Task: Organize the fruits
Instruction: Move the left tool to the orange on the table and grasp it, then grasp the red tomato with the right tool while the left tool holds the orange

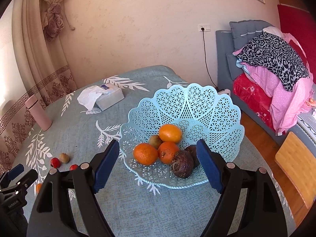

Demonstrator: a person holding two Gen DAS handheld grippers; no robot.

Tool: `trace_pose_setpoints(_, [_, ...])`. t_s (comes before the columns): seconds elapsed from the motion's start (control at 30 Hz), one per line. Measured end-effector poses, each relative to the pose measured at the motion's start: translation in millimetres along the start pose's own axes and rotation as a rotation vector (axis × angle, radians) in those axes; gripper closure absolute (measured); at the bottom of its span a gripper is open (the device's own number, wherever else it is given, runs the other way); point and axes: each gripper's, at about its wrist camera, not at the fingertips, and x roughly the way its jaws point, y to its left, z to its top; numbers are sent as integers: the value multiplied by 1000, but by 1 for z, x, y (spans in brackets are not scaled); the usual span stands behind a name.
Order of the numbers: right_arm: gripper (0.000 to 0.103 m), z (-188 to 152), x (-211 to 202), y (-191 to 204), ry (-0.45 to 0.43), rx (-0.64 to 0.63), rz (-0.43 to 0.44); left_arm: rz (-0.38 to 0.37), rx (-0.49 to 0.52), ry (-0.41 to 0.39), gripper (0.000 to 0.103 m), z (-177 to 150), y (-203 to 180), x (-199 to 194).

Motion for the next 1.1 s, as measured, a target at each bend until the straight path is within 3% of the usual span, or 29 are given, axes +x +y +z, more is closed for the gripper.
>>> trace_pose_setpoints(0.23, [22, -7, 8, 9, 26, -24, 6, 41, -51, 43, 13, -15, 32, 5])
trace_pose_setpoints(0.5, [22, -16, 13, 17, 51, -51, 14, 56, -45, 113, 13, -39, 39, 23])
trace_pose_setpoints(0.53, [22, -17, 14, 19, 53, -56, 15, 54, -41, 118, 16, -41, 38, 25])
trace_pose_setpoints(0.6, [22, -19, 14, 22, 57, -66, 19, 51, -31, 135, 33, -44, 37, 31])
trace_pose_setpoints(0.67, [22, -20, 15, 26, 60, -76, 29, 40, -39, 170, 56, -47, 38, 38])
trace_pose_setpoints(0.7, [22, -21, 15, 28, 61, -81, 34, 28, -49, 189, 60, -50, 39, 41])
trace_pose_setpoints(1.1, [21, -33, 28, 77, 149, -164, 196, 36, -97, 143, 62, -51, 47, 32])
